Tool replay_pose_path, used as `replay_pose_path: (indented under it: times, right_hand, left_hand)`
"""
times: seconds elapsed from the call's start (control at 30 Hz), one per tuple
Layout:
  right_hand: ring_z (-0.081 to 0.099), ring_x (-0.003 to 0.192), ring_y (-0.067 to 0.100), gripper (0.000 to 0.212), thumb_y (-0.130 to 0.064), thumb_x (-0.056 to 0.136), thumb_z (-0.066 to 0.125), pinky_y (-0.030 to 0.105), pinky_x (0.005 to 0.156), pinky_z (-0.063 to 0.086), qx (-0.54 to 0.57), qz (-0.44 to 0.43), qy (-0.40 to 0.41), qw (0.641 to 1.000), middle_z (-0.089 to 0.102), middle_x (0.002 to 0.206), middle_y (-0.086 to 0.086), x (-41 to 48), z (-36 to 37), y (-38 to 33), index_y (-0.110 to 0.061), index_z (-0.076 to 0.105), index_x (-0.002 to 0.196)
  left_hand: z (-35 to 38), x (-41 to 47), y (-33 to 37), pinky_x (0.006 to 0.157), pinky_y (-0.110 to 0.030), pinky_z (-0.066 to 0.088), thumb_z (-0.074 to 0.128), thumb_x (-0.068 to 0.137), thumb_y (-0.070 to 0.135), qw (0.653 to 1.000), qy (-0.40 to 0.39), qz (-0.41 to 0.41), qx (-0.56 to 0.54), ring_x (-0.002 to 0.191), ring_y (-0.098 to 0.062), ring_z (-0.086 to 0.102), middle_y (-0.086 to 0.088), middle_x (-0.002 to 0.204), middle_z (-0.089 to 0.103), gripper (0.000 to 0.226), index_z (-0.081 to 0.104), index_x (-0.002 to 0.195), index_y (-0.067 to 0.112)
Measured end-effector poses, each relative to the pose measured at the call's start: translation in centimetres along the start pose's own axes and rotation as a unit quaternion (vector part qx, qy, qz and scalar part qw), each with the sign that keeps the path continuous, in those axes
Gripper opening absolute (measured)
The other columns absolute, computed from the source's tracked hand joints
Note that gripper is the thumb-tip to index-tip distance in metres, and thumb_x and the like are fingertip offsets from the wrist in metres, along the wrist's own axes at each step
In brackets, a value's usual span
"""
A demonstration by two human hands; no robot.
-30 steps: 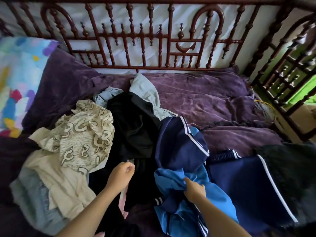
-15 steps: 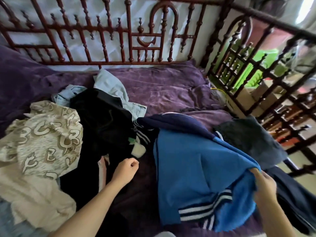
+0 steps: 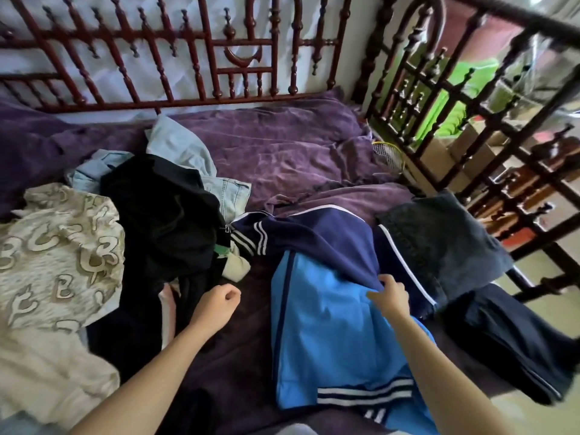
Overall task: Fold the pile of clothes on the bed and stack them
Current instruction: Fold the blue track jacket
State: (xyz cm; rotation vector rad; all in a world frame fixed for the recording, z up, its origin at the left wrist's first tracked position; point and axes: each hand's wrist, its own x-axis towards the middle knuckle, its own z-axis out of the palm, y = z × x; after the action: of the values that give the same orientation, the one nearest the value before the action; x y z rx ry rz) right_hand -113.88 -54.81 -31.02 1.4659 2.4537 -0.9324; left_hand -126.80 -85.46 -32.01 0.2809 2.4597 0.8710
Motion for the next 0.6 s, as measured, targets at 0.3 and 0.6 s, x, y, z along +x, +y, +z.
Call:
replay_pose_path:
  times: [0.3, 0.6]
  right_hand:
    - [0.025, 0.138, 0.024, 0.076, -0.025, 0.085, 0.060, 0.042, 0.102, 0.033, -0.162, -0.159, -0.073, 0.971, 0.021, 0.152, 0.002, 6.6, 6.1, -10.2, -0.022, 0.017, 0.148]
    - [0.059, 0.100, 0.036, 0.026, -0.016, 0.082, 0.060, 0.034, 0.078, 0.042, 0.015, -0.126, -0.031, 0.991, 0.069, 0.101, 0.016, 4.6, 6.4, -6.2, -0.010, 0.064, 0.107]
  left_hand:
    - [-2.6, -2.0, -2.5, 0.087, -0.025, 0.043, 0.054, 0.093, 0.016, 0.992, 0.074, -0.077, -0.069, 0.109, -0.014, 0.056, -0.008, 0.111, 0.064, 0.016, 0.064, 0.086, 0.025]
    - [-3.1, -2.6, -3.2, 0.070, -0.021, 0.041, 0.054, 0.093, 0.014, 0.992, 0.061, -0.093, -0.064, 0.088, -0.015, 0.061, 0.003, 0.086, 0.065, 0.016, 0.060, 0.084, 0.026]
